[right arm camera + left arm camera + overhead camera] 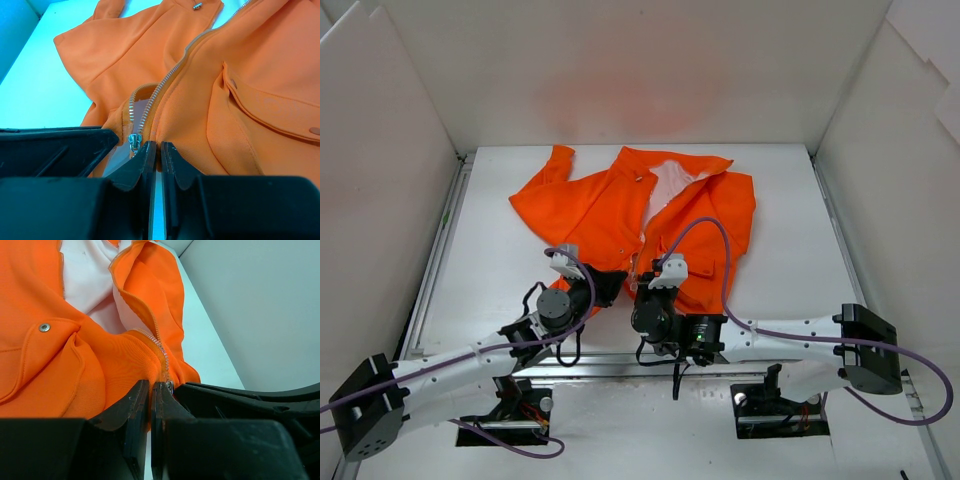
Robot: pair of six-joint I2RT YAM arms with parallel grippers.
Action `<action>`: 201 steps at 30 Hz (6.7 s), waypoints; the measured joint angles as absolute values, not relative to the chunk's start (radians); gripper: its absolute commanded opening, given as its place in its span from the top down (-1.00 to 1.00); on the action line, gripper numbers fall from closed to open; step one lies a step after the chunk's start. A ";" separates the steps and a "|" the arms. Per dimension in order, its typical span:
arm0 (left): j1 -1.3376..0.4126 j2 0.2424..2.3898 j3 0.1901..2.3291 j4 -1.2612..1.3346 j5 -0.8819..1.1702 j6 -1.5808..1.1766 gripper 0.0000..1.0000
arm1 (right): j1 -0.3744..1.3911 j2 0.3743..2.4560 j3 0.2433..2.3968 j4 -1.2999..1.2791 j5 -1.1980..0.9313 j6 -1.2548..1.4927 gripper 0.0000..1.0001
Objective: Zip up the jacket
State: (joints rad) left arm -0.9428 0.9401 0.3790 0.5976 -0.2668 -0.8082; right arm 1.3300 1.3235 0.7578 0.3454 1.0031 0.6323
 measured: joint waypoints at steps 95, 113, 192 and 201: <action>-1.027 0.806 0.325 0.574 -0.188 -0.801 1.00 | 1.060 1.219 0.944 0.078 0.367 0.609 1.00; -1.013 0.815 0.355 0.527 -0.181 -0.859 1.00 | 0.982 1.290 1.013 0.046 0.244 0.606 1.00; -0.966 0.711 0.493 0.047 0.138 -1.026 1.00 | 1.664 1.333 0.828 -0.015 1.020 0.183 1.00; -0.966 0.699 0.493 0.042 0.154 -1.026 1.00 | 1.664 1.220 0.827 -0.036 0.944 0.189 1.00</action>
State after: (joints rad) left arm -0.9665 0.6991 0.4934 0.0422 0.1539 -1.0264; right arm 1.6638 1.2201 0.8272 -0.0357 0.9440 0.1894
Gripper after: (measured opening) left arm 0.061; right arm 0.068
